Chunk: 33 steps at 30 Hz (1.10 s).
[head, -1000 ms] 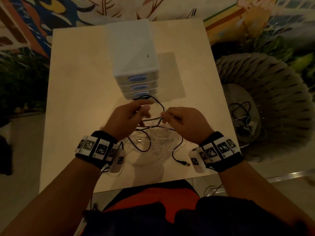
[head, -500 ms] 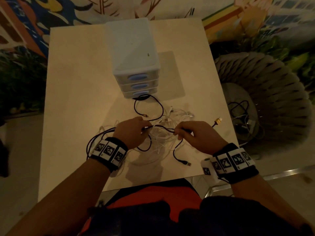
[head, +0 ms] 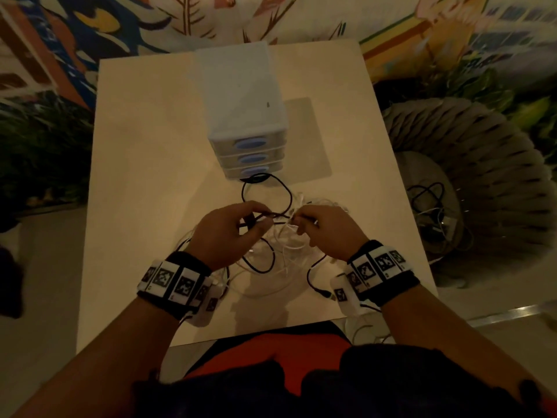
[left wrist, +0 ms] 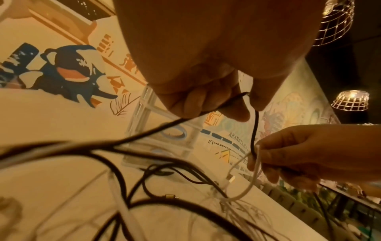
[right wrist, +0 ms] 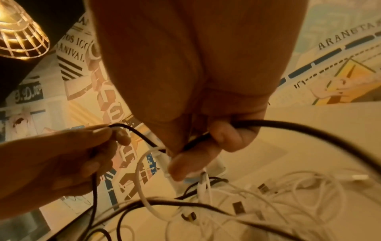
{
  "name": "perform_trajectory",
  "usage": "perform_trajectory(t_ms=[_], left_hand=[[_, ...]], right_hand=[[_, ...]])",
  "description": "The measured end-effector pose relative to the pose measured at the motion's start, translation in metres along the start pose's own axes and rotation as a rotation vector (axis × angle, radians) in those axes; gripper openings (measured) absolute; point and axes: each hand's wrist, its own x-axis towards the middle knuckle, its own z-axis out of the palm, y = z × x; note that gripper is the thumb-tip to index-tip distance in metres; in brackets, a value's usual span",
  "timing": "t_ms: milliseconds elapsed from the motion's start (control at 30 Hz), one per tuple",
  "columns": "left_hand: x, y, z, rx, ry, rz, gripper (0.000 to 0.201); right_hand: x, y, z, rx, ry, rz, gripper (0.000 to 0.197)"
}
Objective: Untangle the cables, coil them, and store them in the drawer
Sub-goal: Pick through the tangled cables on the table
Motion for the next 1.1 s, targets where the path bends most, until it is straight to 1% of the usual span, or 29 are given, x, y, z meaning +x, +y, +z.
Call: perform_trajectory(t_ms=[67,100,233,267,333,400,467,567,667,733,767,800,833,867,933,967,1033,1100], left_hand=[[0.0,0.004,-0.004,0.103,-0.041,0.017,0.039],[0.0,0.006,-0.006,0.153,-0.041,0.03,0.044],[0.003,0.013,-0.011,0.199,0.022,0.096,0.047],[0.004,0.016,-0.011,0.203,0.01,0.11,0.047],[0.004,0.019,-0.011,0.216,-0.001,0.127,0.049],[0.003,0.019,-0.012,0.205,0.071,0.11,0.048],[0.003,0.016,-0.018,0.139,0.167,0.059,0.046],[0.003,0.012,-0.03,0.038,0.255,0.029,0.034],[0.003,0.01,-0.041,-0.081,0.351,0.019,0.034],[0.004,0.009,-0.046,-0.179,0.413,-0.004,0.035],[0.004,0.009,-0.048,-0.214,0.431,-0.003,0.035],[0.004,0.009,-0.049,-0.237,0.434,0.006,0.035],[0.004,0.011,-0.05,-0.254,0.42,0.02,0.035],[0.003,0.013,-0.051,-0.266,0.392,0.032,0.035],[0.002,0.019,-0.049,-0.271,0.299,0.051,0.034],[0.002,0.022,-0.048,-0.255,0.245,0.058,0.033],[0.003,0.027,-0.044,-0.188,0.139,0.073,0.032],[0.006,0.03,-0.041,-0.098,0.059,0.094,0.031]], right_hand=[[0.004,-0.006,0.002,0.078,0.027,-0.033,0.021],[0.005,-0.009,0.002,0.116,0.041,-0.034,0.021],[0.009,-0.022,0.001,0.336,0.079,0.052,0.035],[0.011,-0.025,0.002,0.324,0.099,0.056,0.038],[0.016,-0.024,0.004,0.226,0.136,0.054,0.035],[0.02,-0.02,0.005,0.148,0.168,0.072,0.029],[0.022,-0.012,0.003,0.082,0.225,0.101,0.024],[0.017,0.001,-0.002,0.046,0.293,0.127,0.018],[0.012,0.015,-0.005,-0.024,0.273,0.166,0.018],[0.009,0.023,-0.008,-0.116,0.209,0.242,0.02],[0.008,0.026,-0.009,-0.172,0.178,0.28,0.02],[0.006,0.029,-0.009,-0.207,0.16,0.293,0.025],[0.005,0.03,-0.009,-0.199,0.158,0.267,0.036],[0.004,0.028,-0.008,-0.153,0.173,0.207,0.052],[0.006,0.017,-0.008,0.005,0.213,0.049,0.077],[0.007,0.008,-0.008,0.093,0.223,-0.02,0.085],[0.01,-0.013,-0.011,0.214,0.238,-0.131,0.09],[0.013,-0.031,-0.017,0.262,0.23,-0.208,0.079]])
